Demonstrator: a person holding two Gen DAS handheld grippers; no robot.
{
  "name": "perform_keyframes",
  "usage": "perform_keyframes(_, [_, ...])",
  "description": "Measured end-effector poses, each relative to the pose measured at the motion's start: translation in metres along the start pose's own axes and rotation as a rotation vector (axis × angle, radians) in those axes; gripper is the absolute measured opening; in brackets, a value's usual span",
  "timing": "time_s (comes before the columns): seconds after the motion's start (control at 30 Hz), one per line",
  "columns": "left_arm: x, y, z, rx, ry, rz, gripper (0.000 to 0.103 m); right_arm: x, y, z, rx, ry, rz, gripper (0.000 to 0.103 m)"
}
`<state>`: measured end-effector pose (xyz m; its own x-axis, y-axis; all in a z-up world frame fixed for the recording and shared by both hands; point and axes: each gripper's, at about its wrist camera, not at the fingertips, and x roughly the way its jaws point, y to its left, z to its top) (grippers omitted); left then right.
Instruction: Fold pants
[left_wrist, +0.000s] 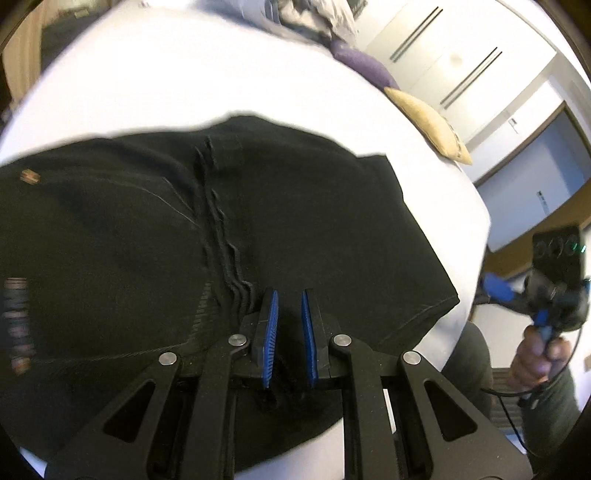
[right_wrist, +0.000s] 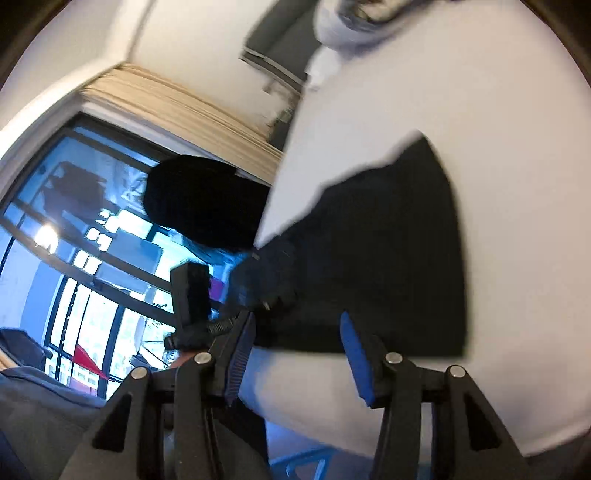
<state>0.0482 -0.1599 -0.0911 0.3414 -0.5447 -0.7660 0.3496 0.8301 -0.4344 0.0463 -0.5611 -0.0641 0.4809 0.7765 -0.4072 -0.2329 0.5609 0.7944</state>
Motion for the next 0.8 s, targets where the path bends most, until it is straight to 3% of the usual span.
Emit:
perform_keyframes(0.13, [-0.042, 0.008, -0.014, -0.062, -0.086, 0.051, 0.014, 0.051, 0.016, 0.017, 0.001, 0.003, 0.043, 0.054])
perform_keyframes(0.2, [-0.065, 0.019, -0.026, -0.107, -0.123, 0.109, 0.024, 0.081, 0.014, 0.022, 0.034, 0.024, 0.052, 0.054])
perform_keyframes(0.23, [-0.075, 0.025, -0.034, -0.132, -0.141, 0.152, 0.045, 0.091, 0.011, 0.022, 0.049, 0.037, 0.055, 0.054])
perform_keyframes(0.27, [-0.088, 0.031, -0.043, -0.155, -0.161, 0.226, 0.085, 0.101, 0.009, 0.022, 0.056, 0.053, 0.051, 0.054])
perform_keyframes(0.3, [-0.096, 0.035, -0.049, -0.17, -0.18, 0.286, 0.094, 0.116, -0.004, 0.018, 0.076, 0.099, -0.008, 0.057])
perform_keyframes(0.33, [-0.111, 0.041, -0.059, -0.194, -0.22, 0.377, 0.097, 0.127, -0.015, 0.014, 0.11, 0.148, -0.092, 0.063])
perform_keyframes(0.37, [-0.118, 0.045, -0.063, -0.205, -0.229, 0.41, 0.097, 0.134, -0.029, 0.009, 0.139, 0.185, -0.157, 0.057])
perform_keyframes(0.4, [-0.125, 0.05, -0.067, -0.222, -0.227, 0.433, 0.097, 0.133, -0.03, 0.004, 0.105, 0.143, -0.171, 0.046])
perform_keyframes(0.5, [-0.136, 0.067, -0.075, -0.289, -0.233, 0.469, 0.097, 0.132, -0.025, 0.002, 0.116, 0.123, -0.147, 0.048])
perform_keyframes(0.57, [-0.141, 0.084, -0.081, -0.384, -0.244, 0.434, 0.097, 0.137, -0.022, 0.004, 0.115, 0.135, -0.151, 0.048])
perform_keyframes(0.73, [-0.138, 0.132, -0.112, -0.667, -0.324, 0.083, 0.097, 0.13, -0.025, 0.002, 0.132, 0.117, -0.134, 0.048])
perform_keyframes(0.8, [-0.138, 0.152, -0.126, -0.789, -0.373, -0.017, 0.097, 0.122, -0.032, -0.002, 0.143, 0.105, -0.124, 0.048])
